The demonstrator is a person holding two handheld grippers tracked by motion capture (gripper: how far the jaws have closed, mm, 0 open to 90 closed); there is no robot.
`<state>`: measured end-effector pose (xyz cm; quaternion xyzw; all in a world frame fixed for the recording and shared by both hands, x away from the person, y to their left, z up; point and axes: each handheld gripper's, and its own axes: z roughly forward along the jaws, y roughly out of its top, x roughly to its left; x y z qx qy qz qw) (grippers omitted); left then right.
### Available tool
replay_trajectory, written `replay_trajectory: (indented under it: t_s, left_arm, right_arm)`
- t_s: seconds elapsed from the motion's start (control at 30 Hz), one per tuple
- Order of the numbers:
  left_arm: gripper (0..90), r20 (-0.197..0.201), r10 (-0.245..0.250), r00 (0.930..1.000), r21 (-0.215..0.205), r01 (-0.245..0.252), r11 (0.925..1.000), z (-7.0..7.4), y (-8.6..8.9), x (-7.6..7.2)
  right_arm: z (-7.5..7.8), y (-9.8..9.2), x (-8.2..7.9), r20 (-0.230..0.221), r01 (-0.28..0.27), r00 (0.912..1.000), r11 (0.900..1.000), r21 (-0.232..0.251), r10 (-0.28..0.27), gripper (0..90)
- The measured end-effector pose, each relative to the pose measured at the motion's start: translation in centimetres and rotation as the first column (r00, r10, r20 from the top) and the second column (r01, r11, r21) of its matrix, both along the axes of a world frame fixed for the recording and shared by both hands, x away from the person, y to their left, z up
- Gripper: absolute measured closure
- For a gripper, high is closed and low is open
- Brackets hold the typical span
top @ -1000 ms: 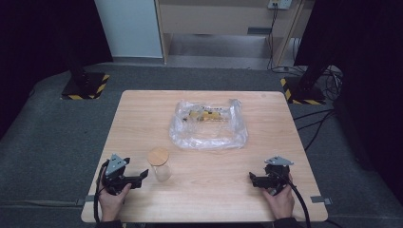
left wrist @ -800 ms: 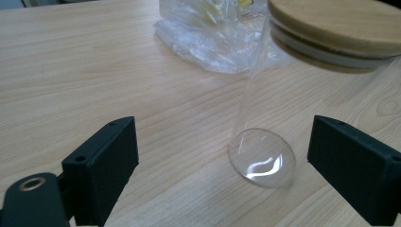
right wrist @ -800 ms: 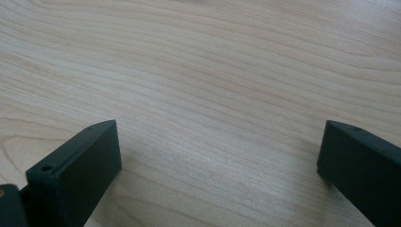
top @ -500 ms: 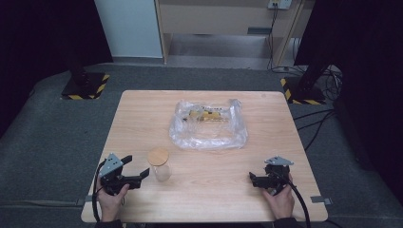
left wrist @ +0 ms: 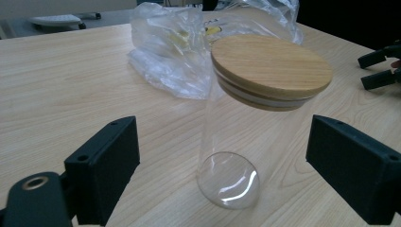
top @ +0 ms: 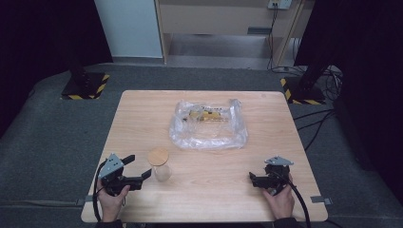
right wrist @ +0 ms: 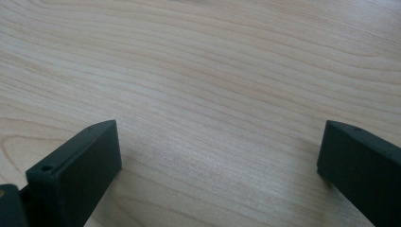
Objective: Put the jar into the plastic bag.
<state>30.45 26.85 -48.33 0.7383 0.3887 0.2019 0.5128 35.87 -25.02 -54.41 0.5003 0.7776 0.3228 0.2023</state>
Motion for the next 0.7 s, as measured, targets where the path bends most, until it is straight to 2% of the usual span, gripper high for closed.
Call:
replay_trajectory:
  t_s: [0.33,0.7]
  left_arm:
    - [10.8,0.017,-0.036,0.9992,0.002,0.036,0.9993,0.2,-0.9,-0.1]
    - [10.6,0.012,-0.048,0.9988,0.033,0.047,0.9983,-0.1,-1.9,0.0]
  right_arm:
    - [0.0,0.0,0.0,0.0,0.0,1.0,1.0,0.0,0.0,0.5]
    - [0.0,0.0,0.0,0.0,0.0,1.0,1.0,0.0,0.0,0.4]
